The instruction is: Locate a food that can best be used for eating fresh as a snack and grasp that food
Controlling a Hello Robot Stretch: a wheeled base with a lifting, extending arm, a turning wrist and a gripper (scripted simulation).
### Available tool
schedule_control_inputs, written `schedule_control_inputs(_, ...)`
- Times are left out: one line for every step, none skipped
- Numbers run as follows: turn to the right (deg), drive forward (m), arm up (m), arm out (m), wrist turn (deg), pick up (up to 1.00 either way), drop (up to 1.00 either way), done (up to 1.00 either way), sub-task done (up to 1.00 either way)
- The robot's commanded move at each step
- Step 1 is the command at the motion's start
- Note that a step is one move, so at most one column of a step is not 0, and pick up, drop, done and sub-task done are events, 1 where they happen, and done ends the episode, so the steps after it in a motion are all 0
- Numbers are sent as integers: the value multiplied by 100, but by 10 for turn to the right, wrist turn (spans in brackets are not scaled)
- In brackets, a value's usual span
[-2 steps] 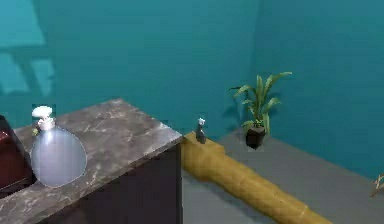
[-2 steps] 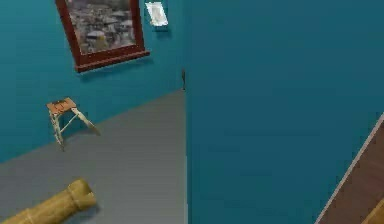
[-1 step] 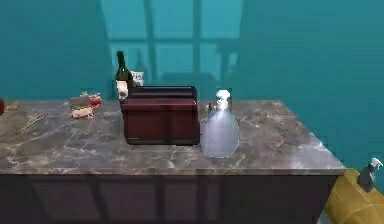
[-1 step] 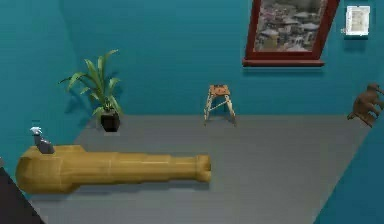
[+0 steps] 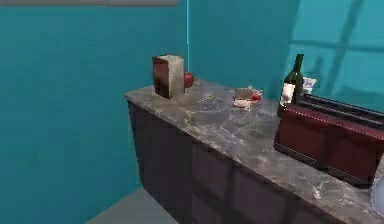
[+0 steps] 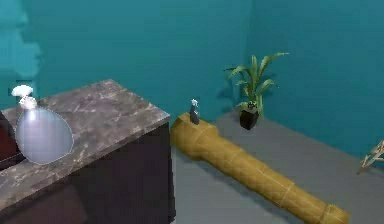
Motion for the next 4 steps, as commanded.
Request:
schedule_control_inputs(-180, 0, 0, 0, 0, 0, 0, 0, 0)
schedule_control_inputs(0, 65, 0, 0, 0, 0, 0, 0, 0)
schedule_control_inputs(-450, 0, 0, 0, 0, 0, 0, 0, 0)
schedule_control_inputs(-150, 0, 0, 0, 0, 0, 0, 0, 0)
